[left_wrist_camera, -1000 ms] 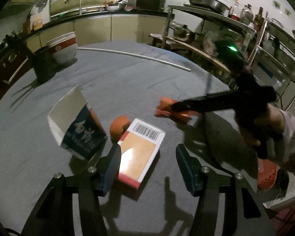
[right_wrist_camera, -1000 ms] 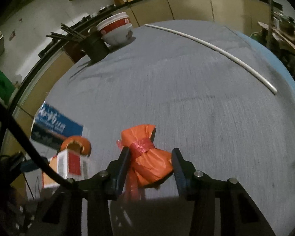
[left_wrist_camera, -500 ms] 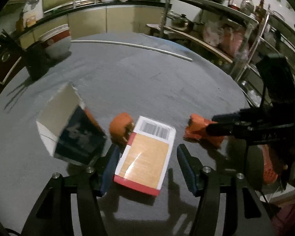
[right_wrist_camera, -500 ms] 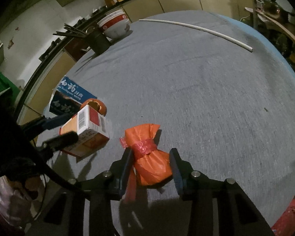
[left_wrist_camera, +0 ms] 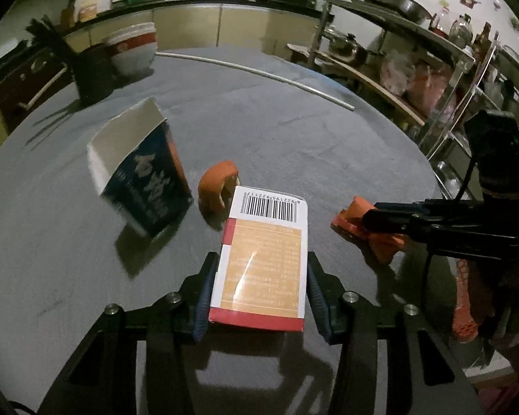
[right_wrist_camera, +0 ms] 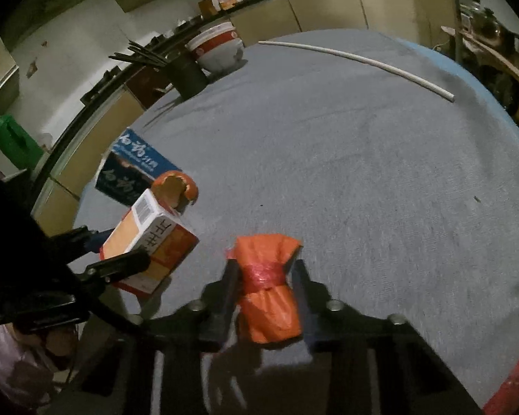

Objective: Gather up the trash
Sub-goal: 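Carry the orange bag and medicine box over to the red basket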

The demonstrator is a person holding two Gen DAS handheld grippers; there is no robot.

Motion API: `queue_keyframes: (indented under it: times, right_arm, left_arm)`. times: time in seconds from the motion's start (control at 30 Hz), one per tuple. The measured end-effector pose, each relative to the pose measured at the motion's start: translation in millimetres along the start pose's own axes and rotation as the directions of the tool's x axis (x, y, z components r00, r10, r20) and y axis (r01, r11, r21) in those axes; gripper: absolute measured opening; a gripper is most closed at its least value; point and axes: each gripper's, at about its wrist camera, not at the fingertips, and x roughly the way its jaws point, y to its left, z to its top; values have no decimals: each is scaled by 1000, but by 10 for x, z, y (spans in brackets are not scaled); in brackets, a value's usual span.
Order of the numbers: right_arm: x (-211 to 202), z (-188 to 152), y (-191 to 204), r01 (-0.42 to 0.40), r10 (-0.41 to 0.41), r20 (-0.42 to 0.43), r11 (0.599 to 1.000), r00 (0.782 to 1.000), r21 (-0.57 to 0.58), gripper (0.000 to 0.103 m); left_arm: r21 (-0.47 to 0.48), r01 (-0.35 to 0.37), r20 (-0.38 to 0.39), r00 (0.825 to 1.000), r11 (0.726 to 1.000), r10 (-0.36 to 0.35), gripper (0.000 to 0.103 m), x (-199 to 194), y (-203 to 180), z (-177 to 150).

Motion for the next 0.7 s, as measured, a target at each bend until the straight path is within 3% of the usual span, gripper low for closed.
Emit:
queue_keyframes:
  times: [0.3,0.5,0.7]
  right_arm:
    - [-475,-331,71,-59,57,52,997,997,46,29]
    - [-885,-563,217,-113,105,127,992,986,51,29]
    - [-1226,-687,346,-126,117,192,992,974,32,29]
  left_arm:
    - [-34,-116,88,989,993,118,50,-617,-246,-396]
    - [-18,-223,165,961,975,223,50,-970,-474,-474]
    - [-24,-324,167,931,946,323,50,-1113,-673,-462]
